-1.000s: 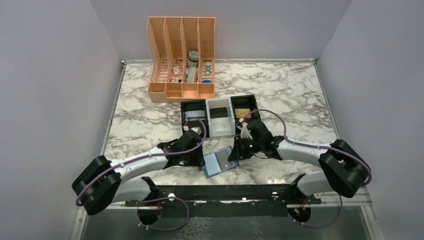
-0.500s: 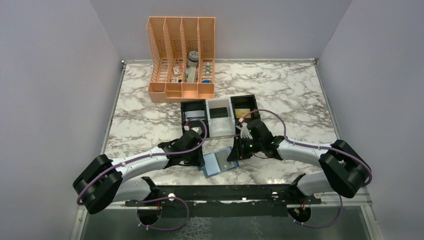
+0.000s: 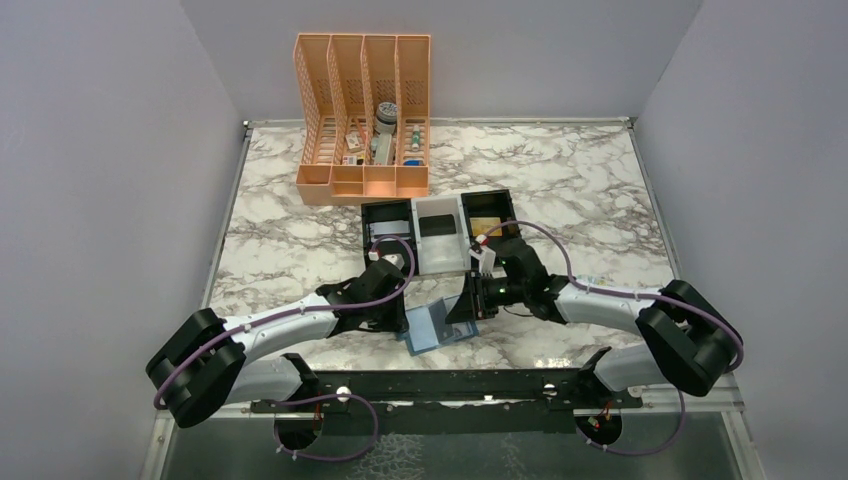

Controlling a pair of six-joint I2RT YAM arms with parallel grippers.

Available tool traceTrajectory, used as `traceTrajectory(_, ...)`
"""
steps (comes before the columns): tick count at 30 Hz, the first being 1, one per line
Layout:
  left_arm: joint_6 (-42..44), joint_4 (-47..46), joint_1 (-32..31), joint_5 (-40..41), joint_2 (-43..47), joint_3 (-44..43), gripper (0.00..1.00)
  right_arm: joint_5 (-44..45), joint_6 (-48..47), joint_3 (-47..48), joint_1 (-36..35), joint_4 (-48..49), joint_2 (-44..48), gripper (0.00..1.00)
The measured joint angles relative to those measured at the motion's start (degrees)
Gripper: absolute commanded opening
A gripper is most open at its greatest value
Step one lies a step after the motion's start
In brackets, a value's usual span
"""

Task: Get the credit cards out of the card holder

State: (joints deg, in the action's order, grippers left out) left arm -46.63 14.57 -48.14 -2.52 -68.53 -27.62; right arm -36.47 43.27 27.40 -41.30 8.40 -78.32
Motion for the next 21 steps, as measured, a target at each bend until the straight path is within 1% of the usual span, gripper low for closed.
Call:
traceTrajectory(7,0.1,0.0,0.0,0.1,0.0,0.0,0.23,-4.0,2.9,-0.6,0.0,5.6,-2.7,0.24)
traceTrajectory(15,0.3,0.4,0.0,0.7,-0.5,-0.8,0.21,-9.7,4.0,-0.2,0.0,10.6,-7.5,0.26)
traceTrajectory(21,0.3,0.4,0.0,1.0,-1.3,-1.4,0.21,-12.7,4.2,3.0,-1.2,12.7,-11.7,0.27)
